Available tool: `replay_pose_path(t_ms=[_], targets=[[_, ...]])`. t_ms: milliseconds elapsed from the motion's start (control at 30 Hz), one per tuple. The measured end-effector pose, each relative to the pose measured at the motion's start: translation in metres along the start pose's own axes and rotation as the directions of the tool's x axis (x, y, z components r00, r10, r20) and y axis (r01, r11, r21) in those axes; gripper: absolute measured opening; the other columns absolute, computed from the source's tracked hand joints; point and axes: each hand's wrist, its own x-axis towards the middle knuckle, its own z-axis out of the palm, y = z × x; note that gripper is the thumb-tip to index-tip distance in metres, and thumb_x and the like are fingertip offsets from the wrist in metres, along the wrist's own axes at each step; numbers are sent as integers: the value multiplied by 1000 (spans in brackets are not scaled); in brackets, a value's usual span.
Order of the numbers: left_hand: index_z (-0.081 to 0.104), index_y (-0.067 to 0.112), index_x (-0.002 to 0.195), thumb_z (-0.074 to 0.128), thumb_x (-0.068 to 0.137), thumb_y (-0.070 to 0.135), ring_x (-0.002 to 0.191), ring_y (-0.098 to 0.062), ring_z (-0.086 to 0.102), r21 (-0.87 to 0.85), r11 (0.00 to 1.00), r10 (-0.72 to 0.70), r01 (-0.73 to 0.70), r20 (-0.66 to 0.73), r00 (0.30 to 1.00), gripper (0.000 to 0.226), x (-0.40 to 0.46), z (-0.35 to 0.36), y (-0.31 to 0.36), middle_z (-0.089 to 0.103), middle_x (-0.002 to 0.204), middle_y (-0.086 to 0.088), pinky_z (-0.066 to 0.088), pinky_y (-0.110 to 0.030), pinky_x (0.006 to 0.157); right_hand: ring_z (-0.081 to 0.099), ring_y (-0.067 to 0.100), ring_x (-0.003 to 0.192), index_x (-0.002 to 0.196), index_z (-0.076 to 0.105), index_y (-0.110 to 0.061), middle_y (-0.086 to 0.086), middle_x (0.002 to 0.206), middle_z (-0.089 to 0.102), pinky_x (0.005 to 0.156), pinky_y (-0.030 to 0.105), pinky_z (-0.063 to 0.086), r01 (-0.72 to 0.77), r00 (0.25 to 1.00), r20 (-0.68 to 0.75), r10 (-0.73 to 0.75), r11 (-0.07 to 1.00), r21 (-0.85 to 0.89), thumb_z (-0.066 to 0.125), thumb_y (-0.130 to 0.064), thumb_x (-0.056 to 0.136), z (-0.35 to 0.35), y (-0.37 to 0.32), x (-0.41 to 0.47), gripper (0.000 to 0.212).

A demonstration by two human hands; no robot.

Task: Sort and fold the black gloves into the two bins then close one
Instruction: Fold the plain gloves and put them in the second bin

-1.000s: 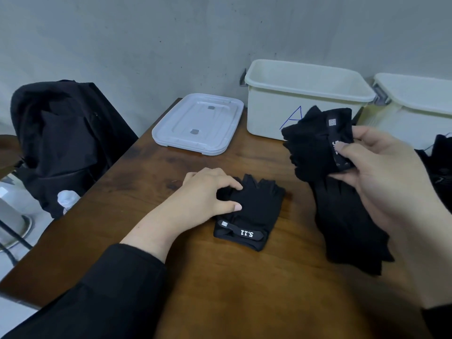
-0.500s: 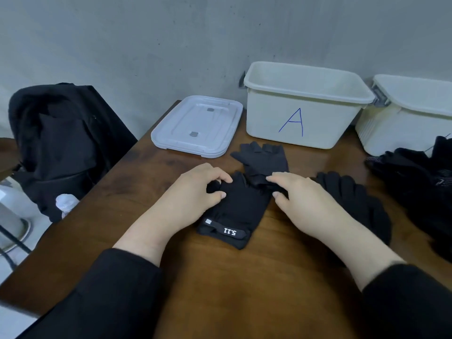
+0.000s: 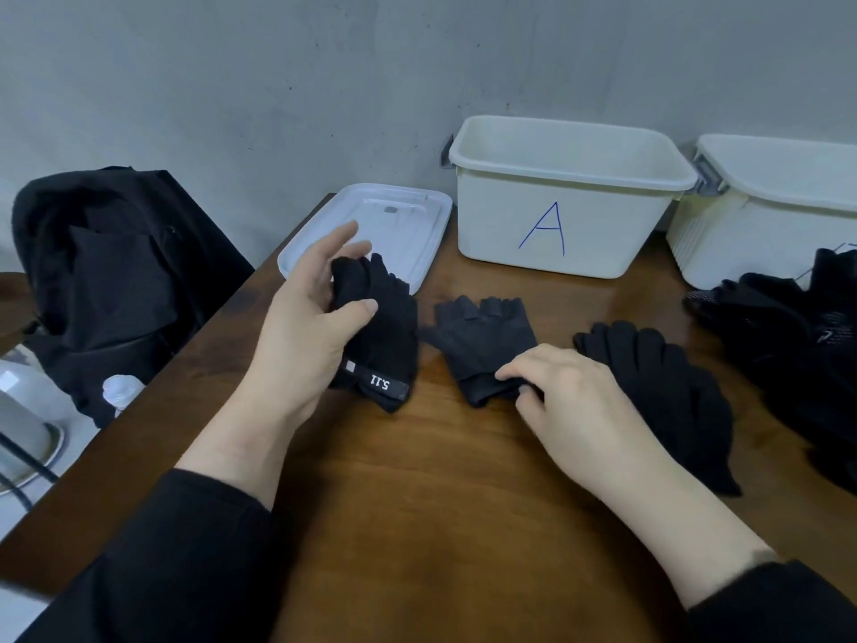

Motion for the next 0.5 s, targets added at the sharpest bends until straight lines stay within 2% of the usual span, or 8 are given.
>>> replay_pose_path(t_ms=[67, 100, 133, 233, 267, 367, 433, 500], targets=[[44, 43, 142, 56, 93, -15, 126, -7, 59, -66, 998, -4, 8, 56, 998, 77, -3, 9, 7, 54, 145, 11, 54, -26, 94, 43, 1, 130, 135, 59, -38, -24, 135, 52, 126, 43, 15, 12, 998, 65, -14, 999, 30, 58, -35, 99, -5, -9, -6, 36], [40, 44, 145, 54, 93, -16, 125, -4, 59, -65, 998, -1, 7, 84, 996, 80, -5, 15, 10, 51, 148, 13, 55, -29, 96, 36, -5, 134, 141, 52, -41, -28, 141, 46, 126, 38, 7, 14, 998, 65, -18, 998, 67, 57, -44, 98, -9, -14, -9, 44], [38, 43, 147, 54, 93, -16, 125, -4, 59, -63, 998, 3, 3, 104, 995, 82, -7, 21, 12, 50, 149, 14, 55, -33, 98, 29, -11, 136, 146, 46, -43, -30, 145, 41, 126, 32, 6, 10, 999, 50, -17, 992, 129, 57, -50, 96, -13, -20, -10, 51], [38, 37, 152, 52, 93, -17, 125, -14, 61, -145, 989, 6, 12, 120, 993, 81, -13, 40, 15, 51, 149, 14, 53, -48, 101, 20, -20, 138, 153, 28, -50, -39, 151, 27, 114, 10, 18, -7, 999, 40, -9, 929, 371, 66, -56, 88, -20, -36, -13, 75], [38, 34, 153, 52, 94, -18, 125, -18, 62, -206, 978, -3, 29, 125, 992, 80, -15, 46, 16, 52, 149, 11, 52, -50, 101, 17, -21, 140, 154, 20, -53, -42, 154, 19, 111, 7, 18, -3, 998, 54, -21, 910, 415, 69, -57, 86, -20, -41, -15, 84], [33, 30, 155, 48, 94, -19, 131, -25, 57, -405, 908, -38, 111, 184, 982, 79, -20, 63, 20, 54, 148, -1, 46, -50, 109, 15, -17, 144, 152, -1, -60, -39, 160, 8, 117, 17, 25, 2, 999, 37, -23, 871, 492, 75, -55, 83, -11, -50, -18, 103], [31, 27, 155, 45, 96, -17, 134, -27, 55, -511, 842, -54, 172, 239, 970, 75, -22, 70, 22, 56, 147, -7, 41, -49, 115, 23, -10, 146, 154, 4, -57, -30, 162, 18, 117, 28, 37, 34, 996, -85, 14, 842, 538, 76, -44, 86, -9, -50, -17, 99], [28, 27, 156, 43, 98, -13, 136, -32, 53, -594, 773, -43, 223, 302, 952, 72, -23, 75, 24, 56, 146, -14, 40, -47, 115, 38, -5, 141, 156, 19, -51, -25, 155, 37, 106, 31, 50, 64, 981, -186, 60, 800, 596, 72, -26, 93, -9, -46, -14, 86]])
